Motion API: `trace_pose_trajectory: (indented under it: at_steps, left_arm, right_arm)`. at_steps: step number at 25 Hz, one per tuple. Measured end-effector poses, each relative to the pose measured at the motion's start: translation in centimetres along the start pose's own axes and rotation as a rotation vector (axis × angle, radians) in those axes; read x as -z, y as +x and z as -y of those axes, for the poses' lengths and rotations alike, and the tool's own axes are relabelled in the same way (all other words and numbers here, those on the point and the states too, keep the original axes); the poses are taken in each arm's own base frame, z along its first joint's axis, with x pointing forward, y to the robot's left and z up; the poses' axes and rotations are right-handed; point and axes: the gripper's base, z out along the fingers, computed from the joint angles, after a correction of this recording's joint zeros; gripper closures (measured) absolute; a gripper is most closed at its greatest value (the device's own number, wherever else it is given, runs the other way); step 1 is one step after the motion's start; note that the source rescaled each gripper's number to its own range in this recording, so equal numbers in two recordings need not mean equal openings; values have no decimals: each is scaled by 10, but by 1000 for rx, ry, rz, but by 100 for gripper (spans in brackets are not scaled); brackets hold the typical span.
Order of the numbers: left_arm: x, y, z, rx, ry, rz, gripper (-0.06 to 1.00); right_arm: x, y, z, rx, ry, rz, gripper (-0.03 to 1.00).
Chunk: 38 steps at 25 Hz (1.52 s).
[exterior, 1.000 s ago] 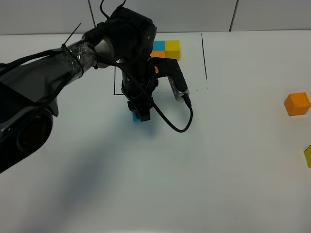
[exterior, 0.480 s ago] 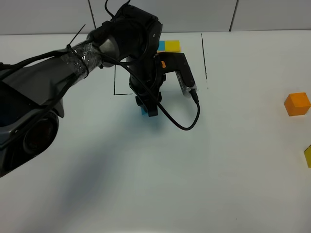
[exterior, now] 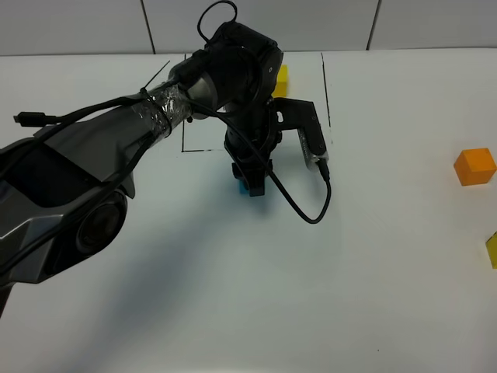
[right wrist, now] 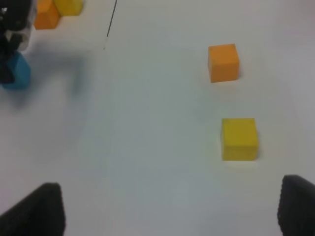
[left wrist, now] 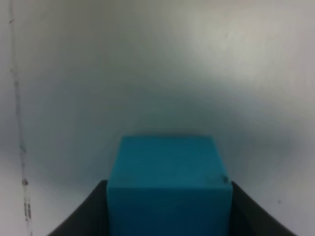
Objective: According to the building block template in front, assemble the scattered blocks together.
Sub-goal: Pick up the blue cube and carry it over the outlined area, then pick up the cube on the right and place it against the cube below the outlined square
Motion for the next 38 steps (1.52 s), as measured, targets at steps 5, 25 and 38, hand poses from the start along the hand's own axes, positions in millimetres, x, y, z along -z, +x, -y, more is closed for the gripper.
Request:
trace_pose_trajectory:
  at_steps: [5, 25, 38]
  left_arm:
    - [-3, -1, -1, -2, 1, -2, 94]
    - [-3, -1, 0, -84, 3, 0, 94]
    - [-7, -1, 0, -112, 9, -6, 12]
  right_arm:
    - [0, 0, 0, 0, 0, 0, 22]
    - [0, 0, 0, 0, 0, 0, 22]
    - [0, 0, 0, 0, 0, 0, 22]
